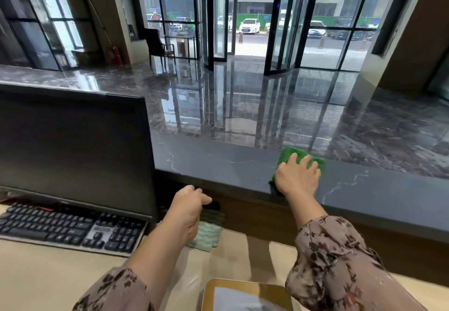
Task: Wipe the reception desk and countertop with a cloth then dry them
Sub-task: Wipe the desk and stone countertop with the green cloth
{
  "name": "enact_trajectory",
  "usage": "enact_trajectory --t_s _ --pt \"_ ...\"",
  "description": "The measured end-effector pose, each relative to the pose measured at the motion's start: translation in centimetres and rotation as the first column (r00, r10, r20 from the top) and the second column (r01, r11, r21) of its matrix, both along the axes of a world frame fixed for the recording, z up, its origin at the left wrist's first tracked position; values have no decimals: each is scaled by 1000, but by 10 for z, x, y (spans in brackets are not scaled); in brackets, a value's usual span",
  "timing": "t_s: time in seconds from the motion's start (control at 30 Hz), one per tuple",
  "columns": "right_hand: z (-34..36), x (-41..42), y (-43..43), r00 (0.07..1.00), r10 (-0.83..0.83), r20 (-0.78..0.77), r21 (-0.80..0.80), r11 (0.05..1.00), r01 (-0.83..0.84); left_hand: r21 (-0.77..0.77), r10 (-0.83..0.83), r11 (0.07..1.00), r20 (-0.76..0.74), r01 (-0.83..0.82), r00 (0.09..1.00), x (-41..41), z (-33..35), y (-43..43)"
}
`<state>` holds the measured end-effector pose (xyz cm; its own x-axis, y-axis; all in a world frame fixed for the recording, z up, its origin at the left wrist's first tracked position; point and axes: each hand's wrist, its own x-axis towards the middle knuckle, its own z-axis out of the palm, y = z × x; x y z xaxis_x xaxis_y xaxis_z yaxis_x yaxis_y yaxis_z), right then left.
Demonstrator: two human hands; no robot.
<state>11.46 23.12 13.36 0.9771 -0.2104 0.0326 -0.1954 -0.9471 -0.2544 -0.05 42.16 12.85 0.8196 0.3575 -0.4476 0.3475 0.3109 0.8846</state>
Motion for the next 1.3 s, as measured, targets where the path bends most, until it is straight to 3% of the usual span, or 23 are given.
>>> enact_trajectory --t_s 0.23,0.4,0.53,0.67,0.87,0.97,1.1,1.17,1.3 --pt "-2 6 150 932 362 -26 -17 932 -362 27 58 998 70 -60 996 -11 3 43" --pt "-4 2 219 691 720 -69 -47 689 -723 23 109 993 104 -112 989 -14 10 50" --pt "-1 10 211 600 795 -87 -35 600 -800 44 118 992 85 -122 989 -17 7 42" --pt "1 33 166 708 701 -87 -6 710 -704 52 100 993 77 -104 992 -15 12 31" --pt "-4 58 50 931 361 -52 -54 930 -364 64 3 998 88 -9 996 -9 26 18" --pt "-7 57 12 973 228 -24 -67 971 -229 58 -17 998 95 11 995 -7 27 15" --pt "-6 58 23 993 107 -53 -74 991 -111 46 -26 999 90 22 996 -8 24 21" --pt "-4 61 49 993 101 -59 -80 991 -106 33 -36 999 80 34 996 -9 23 26" --pt "-3 63 127 924 373 -80 -77 922 -379 28 -27 999 96 25 995 -7 20 37"
